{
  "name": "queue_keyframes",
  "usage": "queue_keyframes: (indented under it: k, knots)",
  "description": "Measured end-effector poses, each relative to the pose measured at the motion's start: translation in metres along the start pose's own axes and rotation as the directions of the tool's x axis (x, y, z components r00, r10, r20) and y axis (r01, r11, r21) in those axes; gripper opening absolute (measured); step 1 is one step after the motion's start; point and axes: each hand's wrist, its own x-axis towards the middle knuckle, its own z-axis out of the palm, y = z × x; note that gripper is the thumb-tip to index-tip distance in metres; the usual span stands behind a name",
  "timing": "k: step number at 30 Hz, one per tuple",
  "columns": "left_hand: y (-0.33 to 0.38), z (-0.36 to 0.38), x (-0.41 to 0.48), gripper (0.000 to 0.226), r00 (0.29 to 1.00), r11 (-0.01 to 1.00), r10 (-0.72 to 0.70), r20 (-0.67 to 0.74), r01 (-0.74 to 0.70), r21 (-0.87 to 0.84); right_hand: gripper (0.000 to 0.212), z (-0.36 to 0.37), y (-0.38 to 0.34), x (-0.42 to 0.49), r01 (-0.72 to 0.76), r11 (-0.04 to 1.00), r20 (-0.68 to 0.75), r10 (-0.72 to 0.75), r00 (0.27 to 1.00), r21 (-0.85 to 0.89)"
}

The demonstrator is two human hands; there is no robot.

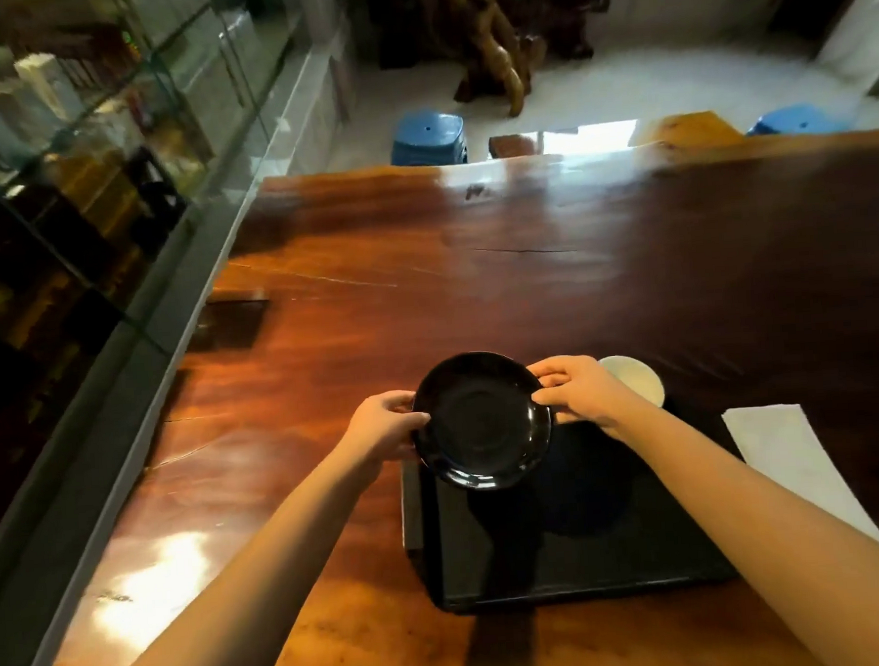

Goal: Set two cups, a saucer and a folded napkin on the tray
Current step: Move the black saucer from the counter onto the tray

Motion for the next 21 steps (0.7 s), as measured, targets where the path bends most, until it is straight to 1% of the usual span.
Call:
queue_keyframes:
  k: [4, 7, 10, 13, 16, 21]
  knots:
    - [0.000, 0.060, -0.005, 0.033, 1.000, 0.999, 0.025, 0.012, -0.026, 0.043, 0.029, -0.054, 0.038, -0.023, 0.007, 0.998, -0.012, -0.006, 1.000, 0.066]
    - [-0.010, 0.105, -0.007, 0.028, 0.999, 0.999, -0.004, 0.052, 0.002, 0.044, 0.024, -0.089, 0.074, -0.034, -0.029, 0.992, -0.038, 0.034, 0.999, 0.122]
    - [-0.027, 0.147, -0.007, 0.022, 0.994, 0.999, -0.034, 0.104, 0.030, 0.036, 0.026, -0.113, 0.113, -0.041, -0.070, 0.989, -0.065, 0.079, 0.995, 0.128]
    - [-0.047, 0.182, -0.002, 0.027, 0.989, 0.996, -0.086, 0.119, 0.081, 0.046, 0.027, -0.126, 0.148, -0.042, -0.128, 0.985, -0.069, 0.137, 0.988, 0.113]
    - [-0.063, 0.209, 0.000, 0.028, 0.985, 0.987, -0.147, 0.085, 0.141, 0.079, 0.032, -0.131, 0.174, -0.041, -0.190, 0.978, -0.081, 0.197, 0.977, 0.083]
    - [-0.082, 0.227, 0.007, 0.030, 0.975, 0.971, -0.220, 0.038, 0.216, 0.104, 0.037, -0.126, 0.201, -0.036, -0.269, 0.963, -0.080, 0.270, 0.959, 0.023]
